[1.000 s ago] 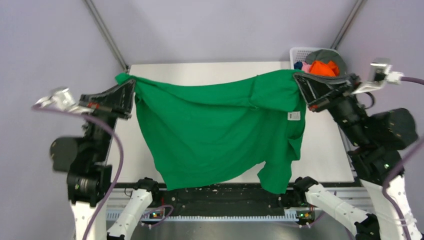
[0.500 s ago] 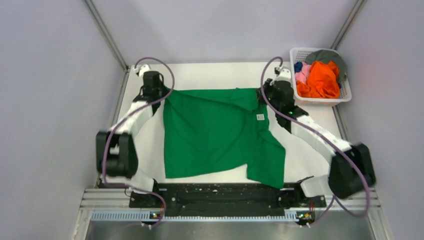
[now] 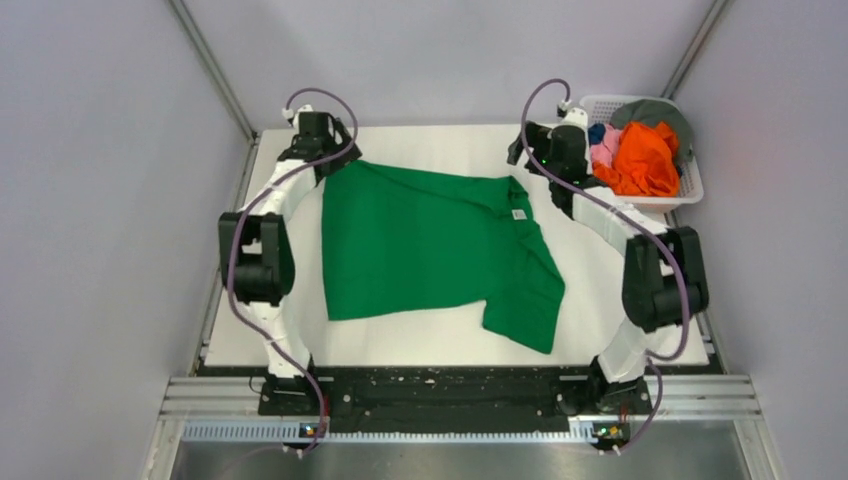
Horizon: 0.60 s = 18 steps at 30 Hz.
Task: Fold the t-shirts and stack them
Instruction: Flatten out the tshirt
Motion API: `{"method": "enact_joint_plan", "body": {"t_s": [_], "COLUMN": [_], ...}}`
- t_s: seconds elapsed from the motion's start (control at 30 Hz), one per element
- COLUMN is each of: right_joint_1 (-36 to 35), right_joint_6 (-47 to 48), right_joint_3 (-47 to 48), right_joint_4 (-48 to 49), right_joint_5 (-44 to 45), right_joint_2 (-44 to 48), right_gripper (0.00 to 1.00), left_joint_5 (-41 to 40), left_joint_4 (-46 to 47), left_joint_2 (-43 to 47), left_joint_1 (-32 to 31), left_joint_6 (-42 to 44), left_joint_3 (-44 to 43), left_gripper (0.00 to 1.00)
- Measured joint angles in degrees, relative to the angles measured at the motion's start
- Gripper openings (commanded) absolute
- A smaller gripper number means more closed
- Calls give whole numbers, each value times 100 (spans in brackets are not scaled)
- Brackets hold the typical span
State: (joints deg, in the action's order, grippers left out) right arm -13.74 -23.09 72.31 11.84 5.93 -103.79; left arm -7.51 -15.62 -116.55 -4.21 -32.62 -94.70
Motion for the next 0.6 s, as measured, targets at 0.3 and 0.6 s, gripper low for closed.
{"method": "enact_joint_plan", "body": {"t_s": [0.3, 0.6], "right_joint_1": [-2, 0], "right_joint_6": [-667, -1362], "right_joint_3": [-2490, -3539], "right_joint_4": [-1058, -2876], "right_joint_5": [-50, -52], "right_joint_2": [4116, 5029], "right_gripper": [99, 99], "left_joint_5": [-275, -490], "left_joint_4": [-914, -2461], "left_joint_2": [5049, 7213], "left_joint_1": [-833, -1019], "left_joint_6": [-544, -1792], "left_joint_3": [3464, 6057], "left_gripper": [99, 97]}}
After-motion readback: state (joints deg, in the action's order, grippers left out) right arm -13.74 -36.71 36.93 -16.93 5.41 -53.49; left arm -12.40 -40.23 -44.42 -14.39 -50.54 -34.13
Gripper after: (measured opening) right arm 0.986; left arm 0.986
